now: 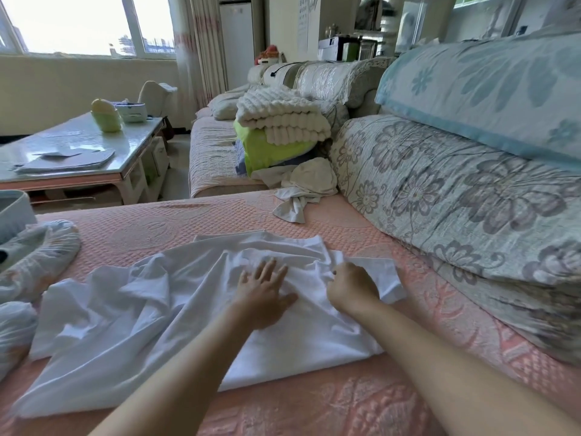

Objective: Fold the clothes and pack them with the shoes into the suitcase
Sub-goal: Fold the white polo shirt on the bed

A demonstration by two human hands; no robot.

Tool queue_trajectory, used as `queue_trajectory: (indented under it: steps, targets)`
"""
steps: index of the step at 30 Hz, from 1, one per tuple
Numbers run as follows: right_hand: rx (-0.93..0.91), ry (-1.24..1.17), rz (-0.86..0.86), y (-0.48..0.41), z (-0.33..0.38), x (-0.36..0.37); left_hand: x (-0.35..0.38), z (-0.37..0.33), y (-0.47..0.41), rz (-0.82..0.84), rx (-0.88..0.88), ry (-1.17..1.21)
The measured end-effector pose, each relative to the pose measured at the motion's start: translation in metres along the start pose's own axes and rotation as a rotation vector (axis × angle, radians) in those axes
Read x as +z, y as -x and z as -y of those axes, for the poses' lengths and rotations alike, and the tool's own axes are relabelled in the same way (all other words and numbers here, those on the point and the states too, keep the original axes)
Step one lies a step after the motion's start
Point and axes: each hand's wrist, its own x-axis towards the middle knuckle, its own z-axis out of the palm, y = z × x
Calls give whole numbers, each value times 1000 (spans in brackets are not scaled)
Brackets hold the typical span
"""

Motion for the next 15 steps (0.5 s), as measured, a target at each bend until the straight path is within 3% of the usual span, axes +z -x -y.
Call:
queue_trajectory:
  steps: [3, 8, 11, 15]
  targets:
    - [103, -71, -9, -2, -14, -12, 8, -13, 18, 103, 64, 15]
    - [142, 324, 272, 14, -37, -19, 3, -8, 36, 285, 121, 12]
    - [11, 498, 145, 14, -37, -24, -5, -6, 36, 336, 151, 32]
    - [-223, 420, 3, -2, -40, -15, -4, -9, 26, 233, 131, 154]
